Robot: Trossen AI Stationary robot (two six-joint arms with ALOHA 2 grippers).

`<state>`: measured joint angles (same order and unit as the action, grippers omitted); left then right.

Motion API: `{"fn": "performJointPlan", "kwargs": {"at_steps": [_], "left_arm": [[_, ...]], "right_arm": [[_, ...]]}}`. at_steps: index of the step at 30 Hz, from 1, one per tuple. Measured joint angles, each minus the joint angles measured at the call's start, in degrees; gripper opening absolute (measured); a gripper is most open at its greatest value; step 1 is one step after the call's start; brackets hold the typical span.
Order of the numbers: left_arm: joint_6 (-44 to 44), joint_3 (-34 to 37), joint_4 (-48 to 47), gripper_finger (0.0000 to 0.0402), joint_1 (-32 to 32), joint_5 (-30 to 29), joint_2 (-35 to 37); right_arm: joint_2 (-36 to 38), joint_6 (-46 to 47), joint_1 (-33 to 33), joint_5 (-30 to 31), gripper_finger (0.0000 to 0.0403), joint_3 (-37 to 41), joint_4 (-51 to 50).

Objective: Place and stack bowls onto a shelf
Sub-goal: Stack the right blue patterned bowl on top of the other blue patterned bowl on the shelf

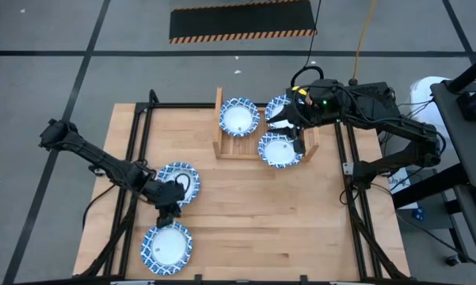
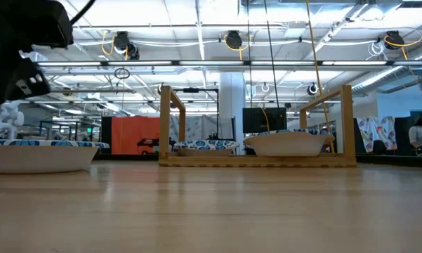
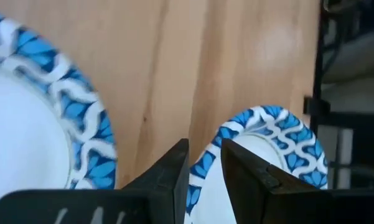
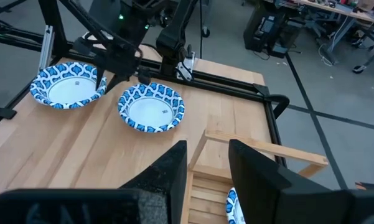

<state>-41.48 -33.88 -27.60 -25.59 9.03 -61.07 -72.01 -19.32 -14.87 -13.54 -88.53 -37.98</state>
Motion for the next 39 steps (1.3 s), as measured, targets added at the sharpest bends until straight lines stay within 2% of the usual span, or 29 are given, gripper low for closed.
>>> {"fn": "performJointPlan", "kwargs": {"at_steps": [5,10,22,39], "left_arm": [[2.2,-0.1,0.1,0.0097,-1.0,-1.0,-0.4],[3.3,-0.1,-0.6,0.0097,-1.7,-4.9,-0.3],[3.4,-0.2,-9.8,0.0097,-1.9,-11.0,-0.4],[2.6,1.2,-9.7,0.0097,-1.9,-10.6,-2.6]], "right_arm": [[0.0,-1.4,0.0,0.1,0.0114,0.0,0.0],[0.0,-2.6,0.0,0.1,0.0114,0.0,0.0],[0.0,-2.8,-0.2,0.2,0.0114,0.0,0.0],[0.0,-2.8,-0.2,0.2,0.0114,0.0,0.0]]}}
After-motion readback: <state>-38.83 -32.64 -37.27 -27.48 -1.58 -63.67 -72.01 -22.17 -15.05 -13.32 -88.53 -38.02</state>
